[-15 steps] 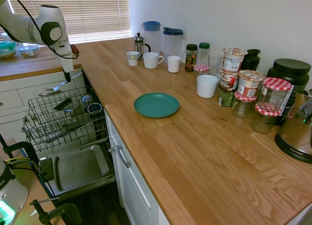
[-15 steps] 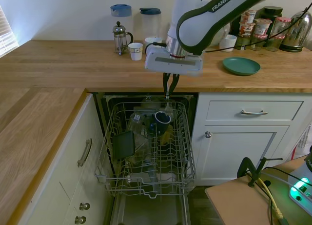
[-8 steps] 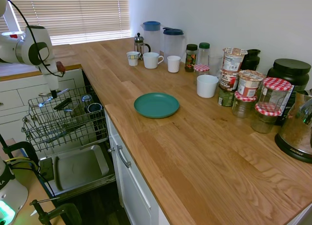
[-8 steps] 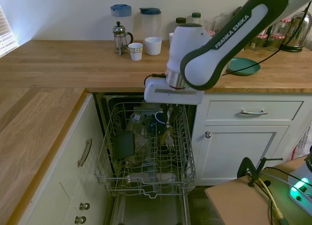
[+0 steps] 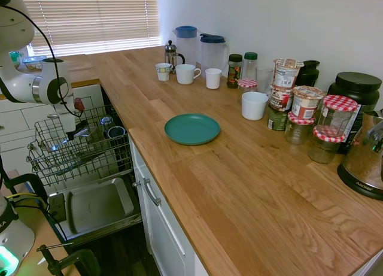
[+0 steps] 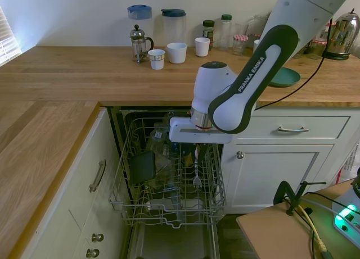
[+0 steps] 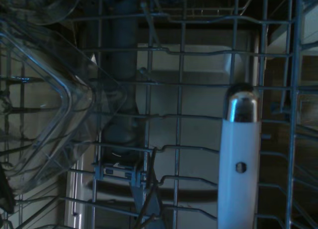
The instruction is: Put the fork in the dishwasher
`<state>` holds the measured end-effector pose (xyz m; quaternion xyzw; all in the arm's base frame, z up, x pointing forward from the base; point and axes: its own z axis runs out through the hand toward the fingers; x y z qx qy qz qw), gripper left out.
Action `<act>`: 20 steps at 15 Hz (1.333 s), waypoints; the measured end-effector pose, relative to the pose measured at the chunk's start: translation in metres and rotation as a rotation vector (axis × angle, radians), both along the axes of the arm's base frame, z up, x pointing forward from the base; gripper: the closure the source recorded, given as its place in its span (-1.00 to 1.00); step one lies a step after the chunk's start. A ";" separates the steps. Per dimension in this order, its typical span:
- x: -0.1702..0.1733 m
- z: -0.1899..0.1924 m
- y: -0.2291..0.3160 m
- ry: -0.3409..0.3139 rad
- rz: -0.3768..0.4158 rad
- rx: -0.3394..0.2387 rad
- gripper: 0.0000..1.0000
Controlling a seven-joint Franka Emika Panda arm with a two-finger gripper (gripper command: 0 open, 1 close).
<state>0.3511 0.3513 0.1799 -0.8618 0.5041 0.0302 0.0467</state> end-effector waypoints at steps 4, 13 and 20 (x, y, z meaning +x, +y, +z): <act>0.011 -0.024 0.005 0.017 -0.009 -0.018 1.00; 0.025 -0.065 0.001 0.048 -0.033 -0.049 -1.00; 0.024 -0.073 0.003 0.053 -0.026 -0.053 -1.00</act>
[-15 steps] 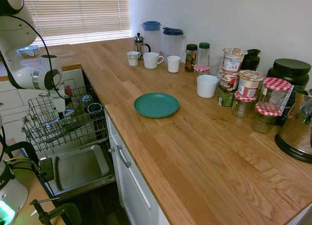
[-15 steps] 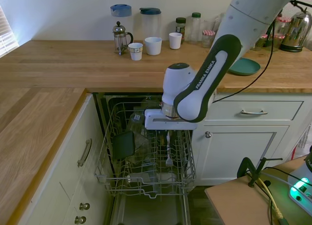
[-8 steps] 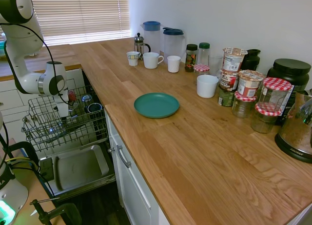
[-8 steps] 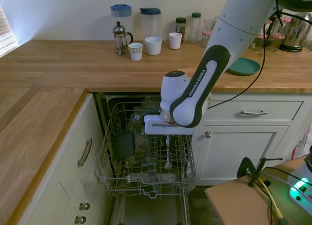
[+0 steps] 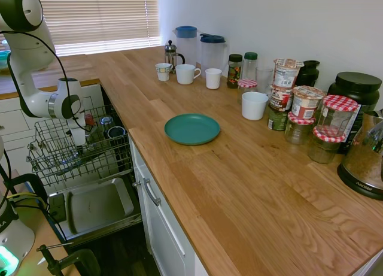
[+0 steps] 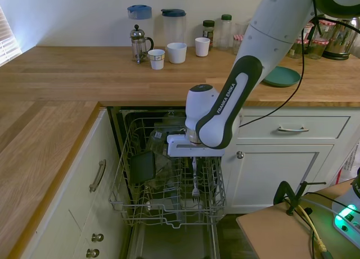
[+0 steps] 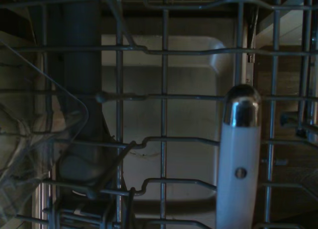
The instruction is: Put the fork in the dishwasher
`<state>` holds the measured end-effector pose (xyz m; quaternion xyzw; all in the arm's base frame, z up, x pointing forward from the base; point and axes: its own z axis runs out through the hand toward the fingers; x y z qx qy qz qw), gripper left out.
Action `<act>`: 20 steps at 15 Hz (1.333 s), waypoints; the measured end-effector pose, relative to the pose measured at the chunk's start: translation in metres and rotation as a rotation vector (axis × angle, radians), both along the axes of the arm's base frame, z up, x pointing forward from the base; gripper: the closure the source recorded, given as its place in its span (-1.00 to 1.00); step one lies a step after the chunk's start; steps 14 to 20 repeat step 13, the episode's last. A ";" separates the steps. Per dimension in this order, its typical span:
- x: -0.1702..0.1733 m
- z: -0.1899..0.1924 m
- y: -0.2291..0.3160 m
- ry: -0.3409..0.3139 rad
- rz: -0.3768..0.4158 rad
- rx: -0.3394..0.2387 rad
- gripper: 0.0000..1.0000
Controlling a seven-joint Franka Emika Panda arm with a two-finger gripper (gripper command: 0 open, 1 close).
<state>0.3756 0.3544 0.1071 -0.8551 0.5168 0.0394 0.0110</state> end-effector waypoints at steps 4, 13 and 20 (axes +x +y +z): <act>0.001 0.001 0.000 -0.007 0.000 0.007 -1.00; -0.024 0.103 0.004 -0.102 0.030 0.010 -1.00; -0.024 0.103 0.004 -0.102 0.030 0.010 -1.00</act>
